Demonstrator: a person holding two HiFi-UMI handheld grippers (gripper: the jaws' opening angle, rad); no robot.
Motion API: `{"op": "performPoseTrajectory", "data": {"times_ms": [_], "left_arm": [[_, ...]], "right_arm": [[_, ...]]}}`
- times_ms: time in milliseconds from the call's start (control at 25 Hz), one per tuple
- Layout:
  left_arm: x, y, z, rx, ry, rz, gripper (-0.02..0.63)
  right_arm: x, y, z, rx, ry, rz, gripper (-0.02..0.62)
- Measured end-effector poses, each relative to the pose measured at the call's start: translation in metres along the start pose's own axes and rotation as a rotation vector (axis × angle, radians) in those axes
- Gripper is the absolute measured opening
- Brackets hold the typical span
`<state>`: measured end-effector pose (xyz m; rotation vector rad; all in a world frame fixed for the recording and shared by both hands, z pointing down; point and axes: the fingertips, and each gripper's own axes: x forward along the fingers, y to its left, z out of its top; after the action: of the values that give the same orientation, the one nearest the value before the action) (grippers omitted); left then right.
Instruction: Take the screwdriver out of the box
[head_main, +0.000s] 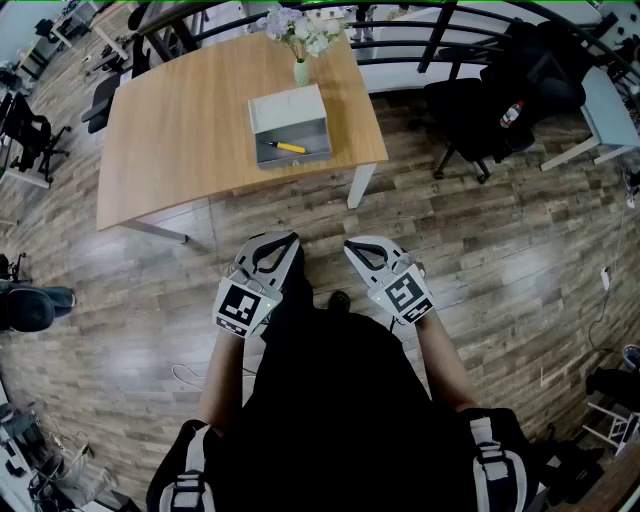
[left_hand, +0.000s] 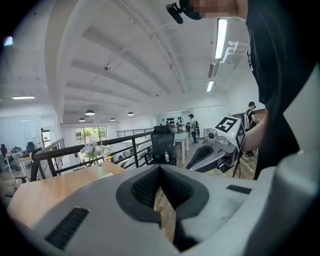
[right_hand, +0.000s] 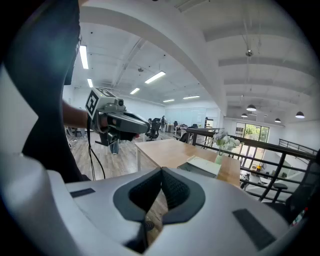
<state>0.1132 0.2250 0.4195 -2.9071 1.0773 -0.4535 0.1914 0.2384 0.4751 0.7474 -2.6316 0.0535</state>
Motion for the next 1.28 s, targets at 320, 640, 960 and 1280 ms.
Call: {"op": "performPoseTrajectory", "data": {"times_ms": [320, 640, 960, 1280], "left_arm": [[0.01, 0.024, -0.002, -0.015, 0.001, -0.007, 0.021], [0.021, 0.044, 0.001, -0.026, -0.019, -0.021, 0.021], [0.027, 0.061, -0.005, -0.035, 0.009, -0.031, 0.021], [0.032, 0.085, -0.008, -0.04, 0.018, -0.037, 0.021]], "right_arm": [[0.015, -0.014, -0.003, 0.031, 0.019, -0.015, 0.025], [0.03, -0.026, 0.004, 0.056, 0.012, -0.023, 0.025], [0.045, -0.036, 0.006, 0.046, 0.04, -0.025, 0.025], [0.069, -0.044, 0.009, 0.036, 0.06, -0.01, 0.025]]}}
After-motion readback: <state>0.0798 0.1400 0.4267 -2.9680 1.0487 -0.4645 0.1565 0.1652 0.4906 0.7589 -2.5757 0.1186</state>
